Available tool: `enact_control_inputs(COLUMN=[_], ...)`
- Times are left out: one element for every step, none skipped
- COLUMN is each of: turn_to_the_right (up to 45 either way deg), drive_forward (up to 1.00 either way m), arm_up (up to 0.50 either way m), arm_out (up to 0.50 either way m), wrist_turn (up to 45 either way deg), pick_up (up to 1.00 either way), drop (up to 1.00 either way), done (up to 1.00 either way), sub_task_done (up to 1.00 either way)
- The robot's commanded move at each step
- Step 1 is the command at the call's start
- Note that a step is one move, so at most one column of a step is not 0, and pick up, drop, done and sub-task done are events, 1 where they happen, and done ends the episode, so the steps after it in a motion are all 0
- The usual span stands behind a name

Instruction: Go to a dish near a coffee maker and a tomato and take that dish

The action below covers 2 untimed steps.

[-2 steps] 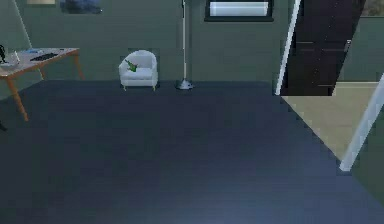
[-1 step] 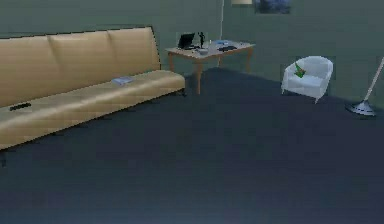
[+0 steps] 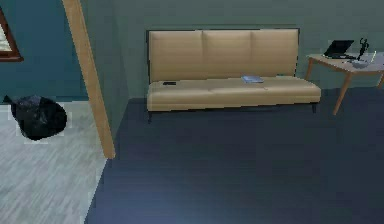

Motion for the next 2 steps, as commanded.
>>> enact_control_inputs(turn_to_the_right=[0.0,-45.0], drive_forward=[0.15,0.0], arm_up=[0.0,0.0], arm_out=[0.0,0.0], wrist_turn=[0.0,0.0], pick_up=[0.0,0.0], drop=[0.0,0.0], done=[0.0,0.0], sub_task_done=[0.0,0.0])
